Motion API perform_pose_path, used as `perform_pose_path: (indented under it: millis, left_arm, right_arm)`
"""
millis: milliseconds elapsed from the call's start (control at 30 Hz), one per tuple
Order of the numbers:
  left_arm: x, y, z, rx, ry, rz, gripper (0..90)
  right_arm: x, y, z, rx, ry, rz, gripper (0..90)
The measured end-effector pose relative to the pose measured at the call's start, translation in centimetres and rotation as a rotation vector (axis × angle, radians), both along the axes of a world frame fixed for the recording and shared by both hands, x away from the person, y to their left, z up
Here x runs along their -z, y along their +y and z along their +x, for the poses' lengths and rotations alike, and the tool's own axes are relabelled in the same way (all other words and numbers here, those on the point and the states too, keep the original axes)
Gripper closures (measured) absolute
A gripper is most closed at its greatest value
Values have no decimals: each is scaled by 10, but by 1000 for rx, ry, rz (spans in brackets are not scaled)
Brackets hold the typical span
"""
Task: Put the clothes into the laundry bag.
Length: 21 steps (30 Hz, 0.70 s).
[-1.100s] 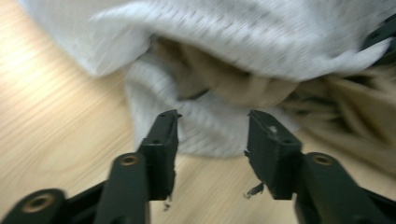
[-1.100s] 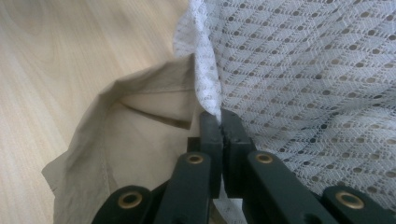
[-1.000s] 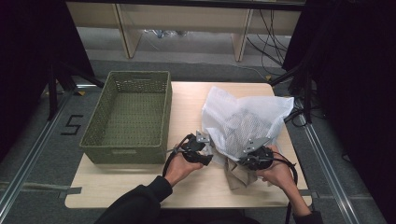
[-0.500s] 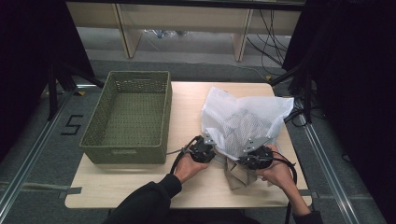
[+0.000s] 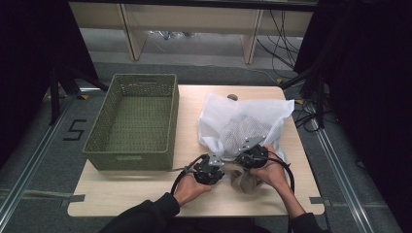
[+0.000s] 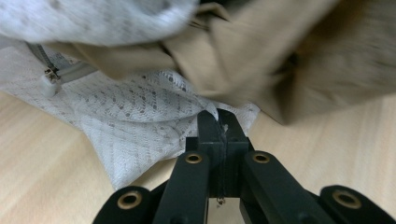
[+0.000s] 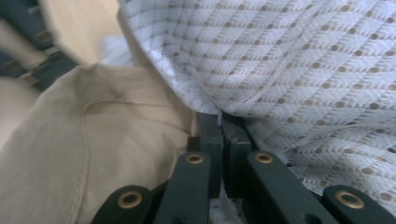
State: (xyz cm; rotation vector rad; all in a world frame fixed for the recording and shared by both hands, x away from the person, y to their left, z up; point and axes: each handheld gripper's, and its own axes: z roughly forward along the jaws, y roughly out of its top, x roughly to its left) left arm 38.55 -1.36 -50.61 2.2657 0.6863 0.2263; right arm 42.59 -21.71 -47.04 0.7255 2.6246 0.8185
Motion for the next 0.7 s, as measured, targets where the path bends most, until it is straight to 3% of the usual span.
perform_pose_path:
  millis: [67, 100, 167, 200, 233, 267, 300, 333, 367, 400, 533, 600, 633, 700]
  left_arm:
    - [1, 2, -6, 5, 19, 5, 899]
    - [0, 4, -14, -85, 2, 27, 899]
    - [1, 5, -16, -18, 33, -2, 899]
    - [-2, 9, -10, 76, -20, 37, 899]
    - [-1, 9, -13, 85, 11, 4, 900]
    - [-2, 10, -12, 109, -1, 9, 900]
    - [-3, 12, -11, 174, -23, 33, 900]
    - [-3, 13, -14, 196, -43, 48, 900]
    - [-5, 16, -12, 285, -78, 100, 900]
    - [-1, 13, -33, 95, 78, 10, 900]
    - [-4, 18, -39, 113, 73, 22, 900]
    - [-5, 21, -41, 105, 85, 5, 900]
    - [-5, 23, -42, 114, 80, 16, 900]
    - [-4, 25, -43, 115, 93, -1, 900]
  right_arm:
    - [1, 4, 5, 12, -3, 4, 900]
    - [2, 5, 6, 23, -1, 5, 900]
    - [2, 8, 14, 45, -11, 7, 900]
    - [2, 10, 18, 51, -22, -9, 900]
    - [3, 12, 21, 52, -32, -19, 900]
    - [2, 13, 26, 44, -55, -32, 900]
    - [3, 14, 29, 48, -65, -31, 900]
    - [3, 14, 34, 57, -72, -34, 900]
    - [4, 15, 38, 58, -79, -43, 900]
    - [4, 16, 43, 63, -96, -54, 900]
    - [7, 16, 59, 117, -106, -40, 900]
    - [8, 14, 65, 129, -115, -59, 900]
    - [8, 12, 68, 140, -120, -66, 900]
    - [9, 9, 73, 148, -107, -55, 900]
